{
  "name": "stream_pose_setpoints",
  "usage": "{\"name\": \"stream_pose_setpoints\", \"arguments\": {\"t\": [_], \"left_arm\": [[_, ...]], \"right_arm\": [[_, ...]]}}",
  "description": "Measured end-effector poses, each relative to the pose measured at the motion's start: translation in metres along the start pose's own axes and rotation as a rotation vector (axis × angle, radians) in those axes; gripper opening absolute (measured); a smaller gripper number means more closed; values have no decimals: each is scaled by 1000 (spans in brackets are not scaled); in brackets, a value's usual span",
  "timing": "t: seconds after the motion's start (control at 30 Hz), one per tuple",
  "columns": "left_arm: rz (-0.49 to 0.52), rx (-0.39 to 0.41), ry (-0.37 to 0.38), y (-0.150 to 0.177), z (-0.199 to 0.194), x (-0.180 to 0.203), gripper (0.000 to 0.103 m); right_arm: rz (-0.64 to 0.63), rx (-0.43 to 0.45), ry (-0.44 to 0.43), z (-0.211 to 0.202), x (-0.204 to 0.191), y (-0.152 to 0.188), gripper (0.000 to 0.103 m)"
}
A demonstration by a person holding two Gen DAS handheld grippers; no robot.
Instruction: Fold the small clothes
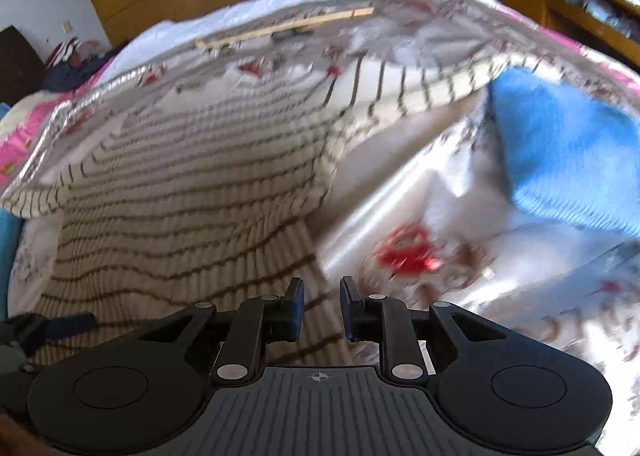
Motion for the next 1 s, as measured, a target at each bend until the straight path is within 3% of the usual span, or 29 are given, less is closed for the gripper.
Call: {"name": "stream_pose_setpoints", "arguments": {"t": [0.2, 0.33, 0.7, 0.77, 1.0], "left_arm": [[-11, 77, 33, -24, -13, 2, 101], [-4, 137, -5, -53, -6, 1, 101], [-15, 124, -24, -95, 45, 5, 101], [-31, 115, -20, -95, 51, 4, 101], [-41, 138, -17, -95, 60, 5, 101]], "right_arm": [[60, 63, 1, 8, 13, -28, 21], [86, 107, 18, 25, 21, -54, 21], [188, 155, 86, 81, 61, -99, 27], [255, 176, 87, 89, 75, -106, 33], [543, 299, 79, 115, 136, -132, 34]]}}
Point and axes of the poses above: each gripper's, at about its wrist camera, not at the fingertips, and z roughly the way its jaws point, x to its right, y to its underside, the point moved 4 cm from there along z, roughly the way its jaws point, and after that the axes turned 5 degrees about x, right-handed, at the moved point
